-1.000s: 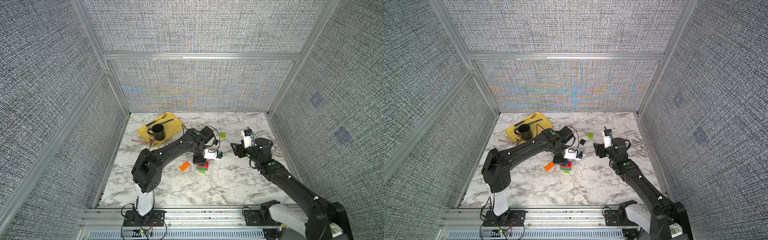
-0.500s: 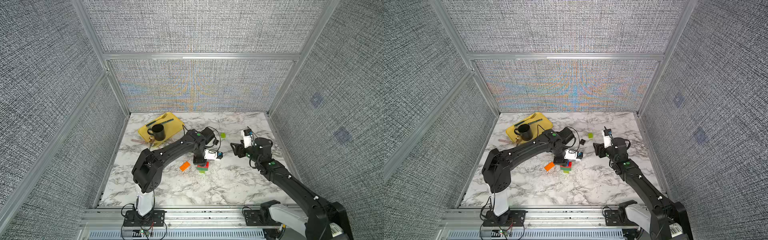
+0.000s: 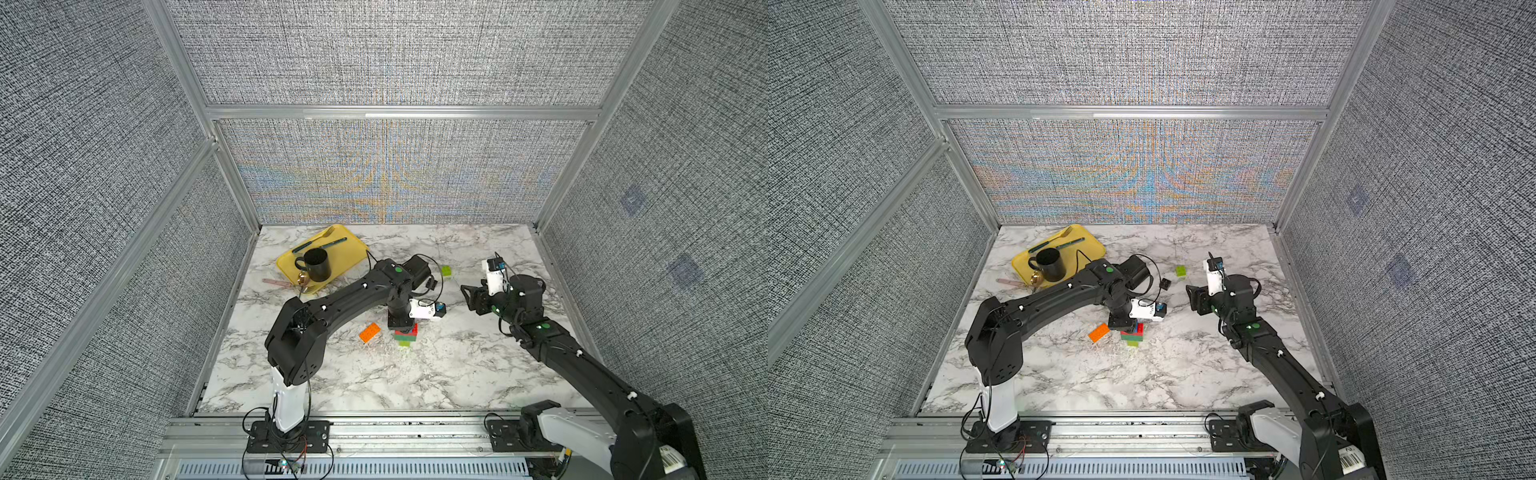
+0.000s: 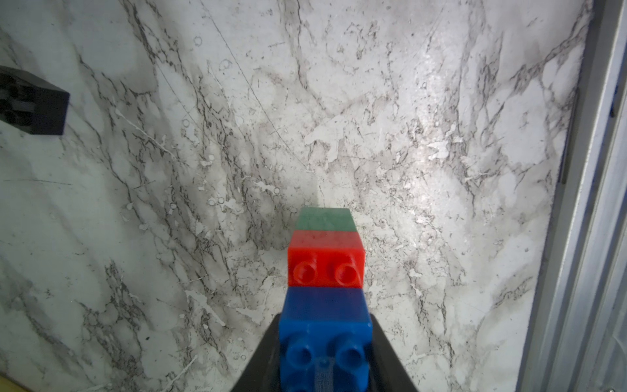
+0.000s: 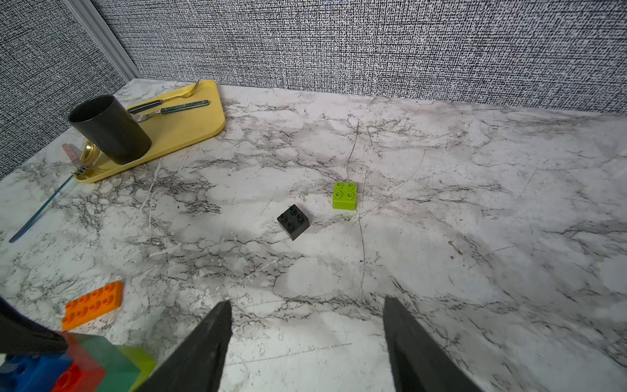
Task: Assemble a carrot with lego
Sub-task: Assemble the lego brick with the lego brick.
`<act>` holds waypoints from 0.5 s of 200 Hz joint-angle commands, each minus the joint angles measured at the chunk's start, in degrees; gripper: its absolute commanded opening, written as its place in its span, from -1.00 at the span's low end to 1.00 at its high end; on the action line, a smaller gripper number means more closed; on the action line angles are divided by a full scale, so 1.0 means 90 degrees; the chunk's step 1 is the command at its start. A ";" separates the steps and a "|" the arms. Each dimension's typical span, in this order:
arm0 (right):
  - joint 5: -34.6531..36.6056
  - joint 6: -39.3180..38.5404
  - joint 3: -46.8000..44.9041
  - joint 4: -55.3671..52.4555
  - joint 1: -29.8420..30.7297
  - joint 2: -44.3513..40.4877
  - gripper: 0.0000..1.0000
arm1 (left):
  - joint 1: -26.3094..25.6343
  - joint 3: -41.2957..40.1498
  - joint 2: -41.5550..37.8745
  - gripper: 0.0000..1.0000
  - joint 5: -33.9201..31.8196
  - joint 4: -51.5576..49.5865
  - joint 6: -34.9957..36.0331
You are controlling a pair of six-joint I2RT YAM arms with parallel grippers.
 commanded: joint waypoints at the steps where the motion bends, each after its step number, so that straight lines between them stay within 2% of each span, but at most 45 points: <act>1: 0.0010 0.0067 0.0033 0.0049 -0.0004 -0.0033 0.43 | -0.0002 0.0072 -0.0004 -0.47 -0.0262 -0.0174 -0.0217; 64: 0.0013 0.0053 0.0040 0.0011 0.0000 -0.0047 0.43 | -0.0008 0.0446 -0.0476 0.11 0.0214 -0.0093 -0.0495; 100: 0.0030 0.0048 0.0009 0.0014 0.0001 -0.0081 0.44 | -0.0011 0.0347 -0.0665 0.21 0.0355 -0.0042 -0.0547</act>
